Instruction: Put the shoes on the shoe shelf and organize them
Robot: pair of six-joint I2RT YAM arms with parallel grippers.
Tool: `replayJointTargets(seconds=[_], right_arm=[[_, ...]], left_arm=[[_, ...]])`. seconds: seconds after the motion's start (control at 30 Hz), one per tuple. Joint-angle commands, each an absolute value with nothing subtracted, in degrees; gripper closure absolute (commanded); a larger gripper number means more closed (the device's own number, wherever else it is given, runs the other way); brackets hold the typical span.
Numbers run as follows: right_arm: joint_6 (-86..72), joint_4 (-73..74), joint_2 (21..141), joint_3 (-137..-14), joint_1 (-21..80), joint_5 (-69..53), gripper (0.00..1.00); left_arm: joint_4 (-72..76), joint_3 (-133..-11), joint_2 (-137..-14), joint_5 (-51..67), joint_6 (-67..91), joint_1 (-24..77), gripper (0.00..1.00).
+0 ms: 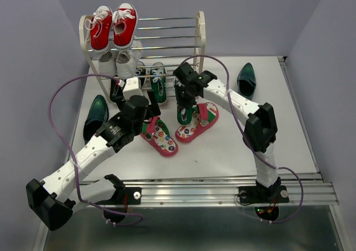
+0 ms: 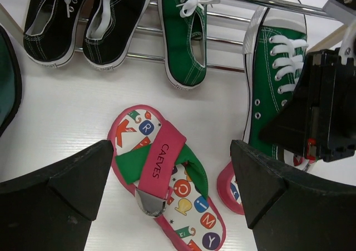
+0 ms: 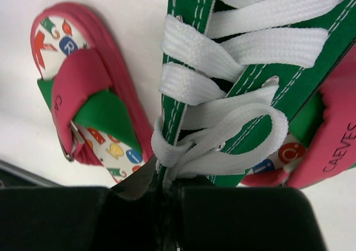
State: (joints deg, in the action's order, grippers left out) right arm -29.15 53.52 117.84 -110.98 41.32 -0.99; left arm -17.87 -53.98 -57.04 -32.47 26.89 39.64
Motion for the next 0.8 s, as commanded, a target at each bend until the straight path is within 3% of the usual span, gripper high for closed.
replayJointTargets(seconds=[0.0,0.33,0.77], right_arm=[[-27.9,49.6,118.7,-117.8,41.4,4.6,0.99],[-25.9,47.3,123.0,-124.1,41.4,10.4,0.99],[-22.4,45.3,120.6,-124.4,41.4,5.8,0.99]], left_arm=[[-17.9,-53.5,-55.5,-34.8,27.3,39.6,0.01],[-18.2,-52.8,-54.6,-35.5,27.5,39.6,0.01],[-16.9,-52.8,-55.5,-35.4,26.5,39.5,0.01]])
